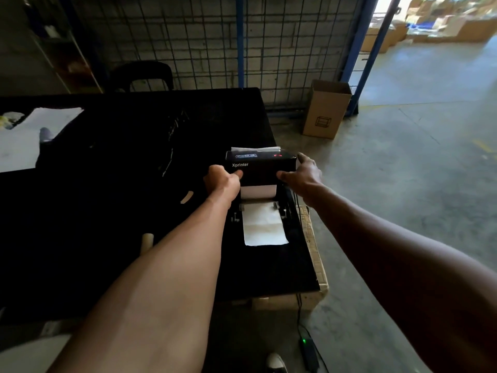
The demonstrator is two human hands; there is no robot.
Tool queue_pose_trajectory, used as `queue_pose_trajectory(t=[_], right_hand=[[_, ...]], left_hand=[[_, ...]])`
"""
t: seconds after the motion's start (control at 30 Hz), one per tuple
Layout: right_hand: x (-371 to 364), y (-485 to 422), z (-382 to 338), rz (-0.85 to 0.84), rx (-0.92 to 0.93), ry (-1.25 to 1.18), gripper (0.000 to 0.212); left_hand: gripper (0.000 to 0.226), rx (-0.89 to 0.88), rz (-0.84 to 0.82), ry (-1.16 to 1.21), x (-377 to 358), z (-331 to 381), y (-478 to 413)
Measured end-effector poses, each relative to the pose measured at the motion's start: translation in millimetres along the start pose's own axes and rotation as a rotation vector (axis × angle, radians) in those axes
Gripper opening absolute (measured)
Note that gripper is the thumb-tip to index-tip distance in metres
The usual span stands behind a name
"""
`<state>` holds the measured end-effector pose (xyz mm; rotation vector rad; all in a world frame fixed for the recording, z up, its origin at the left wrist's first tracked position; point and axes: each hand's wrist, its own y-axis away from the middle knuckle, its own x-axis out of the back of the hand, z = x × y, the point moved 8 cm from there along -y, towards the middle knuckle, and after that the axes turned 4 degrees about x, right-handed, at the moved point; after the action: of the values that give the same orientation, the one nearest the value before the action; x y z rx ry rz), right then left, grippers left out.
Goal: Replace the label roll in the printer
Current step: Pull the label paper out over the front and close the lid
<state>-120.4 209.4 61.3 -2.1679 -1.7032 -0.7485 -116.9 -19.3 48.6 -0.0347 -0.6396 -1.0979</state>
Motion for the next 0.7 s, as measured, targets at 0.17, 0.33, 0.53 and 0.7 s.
queue_pose_trajectory(t=[0.17,0.33,0.53,0.7], right_hand=[[2,-8,-1,-0.023,0.016,0.059,0.056],[2,-12,1,-0.022,-0.025,0.055,0.057],[-1,-5,11,-0.03,0.033,0.113,0.054],[-8,14,31,-0.056,0.036,0.145,0.044]], left_hand=[[0.03,0.002,-0.031,-0.021,2,3,-3],[0.045,0.027,-0.059,0.06,1,-2,-3],[0.043,0.07,-0.12,0.063,0,-18,-6],[0.04,0.109,-0.185,0.059,-6,-40,4]])
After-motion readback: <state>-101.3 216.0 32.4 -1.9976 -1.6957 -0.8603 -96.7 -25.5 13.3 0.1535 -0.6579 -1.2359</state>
